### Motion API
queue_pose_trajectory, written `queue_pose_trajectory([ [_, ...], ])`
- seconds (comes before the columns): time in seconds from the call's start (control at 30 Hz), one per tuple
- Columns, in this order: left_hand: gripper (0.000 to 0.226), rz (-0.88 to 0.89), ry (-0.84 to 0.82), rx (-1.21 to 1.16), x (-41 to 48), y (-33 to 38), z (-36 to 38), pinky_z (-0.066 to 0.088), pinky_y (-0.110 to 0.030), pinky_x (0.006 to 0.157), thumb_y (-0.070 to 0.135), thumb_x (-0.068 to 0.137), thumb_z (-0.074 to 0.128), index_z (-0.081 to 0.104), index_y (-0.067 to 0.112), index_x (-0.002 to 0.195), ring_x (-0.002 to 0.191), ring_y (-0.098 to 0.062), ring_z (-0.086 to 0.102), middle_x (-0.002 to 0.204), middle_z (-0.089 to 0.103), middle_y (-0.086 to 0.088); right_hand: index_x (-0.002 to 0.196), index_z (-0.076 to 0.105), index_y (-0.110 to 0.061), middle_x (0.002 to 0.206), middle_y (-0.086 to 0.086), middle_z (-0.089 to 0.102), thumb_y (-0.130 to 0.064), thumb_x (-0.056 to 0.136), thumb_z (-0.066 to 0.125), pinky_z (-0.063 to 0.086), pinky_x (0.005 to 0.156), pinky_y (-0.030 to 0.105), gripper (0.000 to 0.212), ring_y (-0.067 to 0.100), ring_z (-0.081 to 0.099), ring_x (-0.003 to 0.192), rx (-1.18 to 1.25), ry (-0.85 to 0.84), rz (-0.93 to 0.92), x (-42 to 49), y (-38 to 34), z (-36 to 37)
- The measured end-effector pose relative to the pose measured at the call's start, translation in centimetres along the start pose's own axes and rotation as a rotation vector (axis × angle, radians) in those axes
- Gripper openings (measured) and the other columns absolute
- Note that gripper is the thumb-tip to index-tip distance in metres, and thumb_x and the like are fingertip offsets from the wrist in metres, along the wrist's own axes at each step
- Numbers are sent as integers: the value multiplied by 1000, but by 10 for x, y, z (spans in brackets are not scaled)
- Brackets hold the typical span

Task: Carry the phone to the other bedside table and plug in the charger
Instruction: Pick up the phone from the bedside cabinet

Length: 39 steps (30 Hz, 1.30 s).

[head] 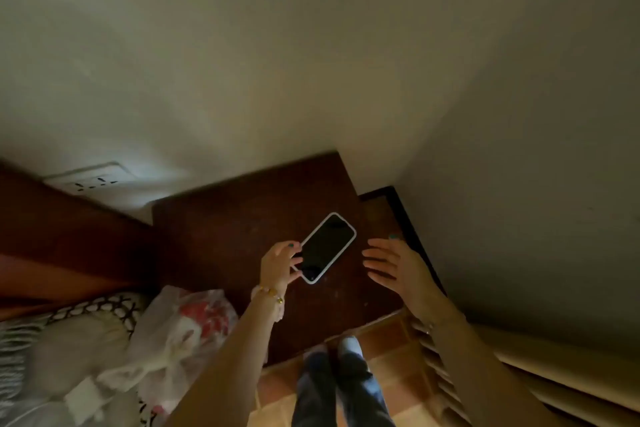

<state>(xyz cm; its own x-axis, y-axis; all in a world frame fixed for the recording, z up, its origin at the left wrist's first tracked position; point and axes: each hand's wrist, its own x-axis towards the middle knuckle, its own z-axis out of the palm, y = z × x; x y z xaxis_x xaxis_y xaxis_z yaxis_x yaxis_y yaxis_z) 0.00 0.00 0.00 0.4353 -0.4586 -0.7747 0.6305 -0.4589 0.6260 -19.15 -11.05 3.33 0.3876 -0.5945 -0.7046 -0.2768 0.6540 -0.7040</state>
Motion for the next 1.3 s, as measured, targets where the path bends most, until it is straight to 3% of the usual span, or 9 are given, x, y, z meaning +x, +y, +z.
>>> queue_pose_trajectory([
  [0.2, 31, 260, 83, 576, 48, -13, 1, 44, -26, 84, 10, 83, 59, 58, 19, 112, 111, -17, 55, 117, 60, -1, 105, 68, -20, 93, -4, 77, -36, 97, 40, 57, 66, 24, 33, 14, 72, 89, -16, 43, 71, 30, 16, -19],
  [0.33, 47, 255, 25, 760, 66, -20, 8, 47, -31, 86, 14, 75, 69, 52, 18, 119, 103, -14, 54, 118, 58, -3, 105, 68, -21, 96, -4, 76, -36, 97, 41, 56, 70, 26, 31, 15, 71, 92, 2, 32, 106, 40, 27, -28],
  [0.47, 56, 261, 25, 991, 77, -19, 17, 50, -45, 89, 20, 71, 71, 49, 17, 122, 108, -24, 56, 119, 60, -6, 102, 69, -22, 95, -4, 76, -36, 97, 41, 56, 67, 25, 32, 15, 72, 90, -1, 34, 137, 50, 34, -28],
  [0.6, 61, 235, 69, 1215, 82, -18, 25, 47, -45, 91, 26, 70, 72, 46, 19, 125, 111, -27, 53, 121, 56, -7, 103, 70, -22, 98, -1, 76, -37, 97, 41, 57, 67, 25, 33, 17, 71, 93, 10, 24, 137, 57, 34, -27],
  [0.83, 42, 150, 76, 1088, 83, -24, 27, 49, -44, 90, 17, 74, 72, 54, 11, 111, 108, -30, 52, 116, 52, -13, 106, 69, -21, 99, -1, 76, -39, 95, 43, 56, 71, 26, 33, 17, 71, 95, 5, 23, 99, 60, 32, -26],
  [0.9, 28, 176, 72, 976, 79, -23, 28, 53, -35, 75, 13, 76, 70, 55, 12, 101, 95, -25, 57, 110, 57, -12, 106, 69, -20, 97, -1, 76, -38, 95, 43, 56, 72, 28, 34, 17, 71, 93, 16, 28, 108, 59, 29, -25],
  [1.0, 21, 189, 33, 900, 73, -20, 27, 40, -16, 54, 10, 79, 67, 55, 11, 97, 80, -17, 57, 100, 64, -10, 103, 70, -21, 94, -2, 77, -38, 96, 42, 56, 72, 28, 34, 16, 72, 91, 23, 32, 106, 54, 23, -21],
  [1.1, 23, 172, -24, 866, 69, -15, 25, 40, -15, 55, 8, 77, 69, 57, 14, 96, 82, -15, 59, 98, 65, -5, 104, 69, -22, 96, -1, 76, -39, 96, 42, 56, 72, 28, 33, 16, 71, 92, 31, 31, 89, 43, 16, -14],
  [1.3, 25, 190, -54, 696, 42, 9, 12, 50, -30, 68, -1, 70, 72, 61, 6, 91, 85, -27, 65, 87, 66, -10, 106, 69, -19, 96, 0, 76, -37, 96, 43, 56, 71, 27, 33, 17, 71, 92, 31, 45, 44, 16, -8, -6],
])
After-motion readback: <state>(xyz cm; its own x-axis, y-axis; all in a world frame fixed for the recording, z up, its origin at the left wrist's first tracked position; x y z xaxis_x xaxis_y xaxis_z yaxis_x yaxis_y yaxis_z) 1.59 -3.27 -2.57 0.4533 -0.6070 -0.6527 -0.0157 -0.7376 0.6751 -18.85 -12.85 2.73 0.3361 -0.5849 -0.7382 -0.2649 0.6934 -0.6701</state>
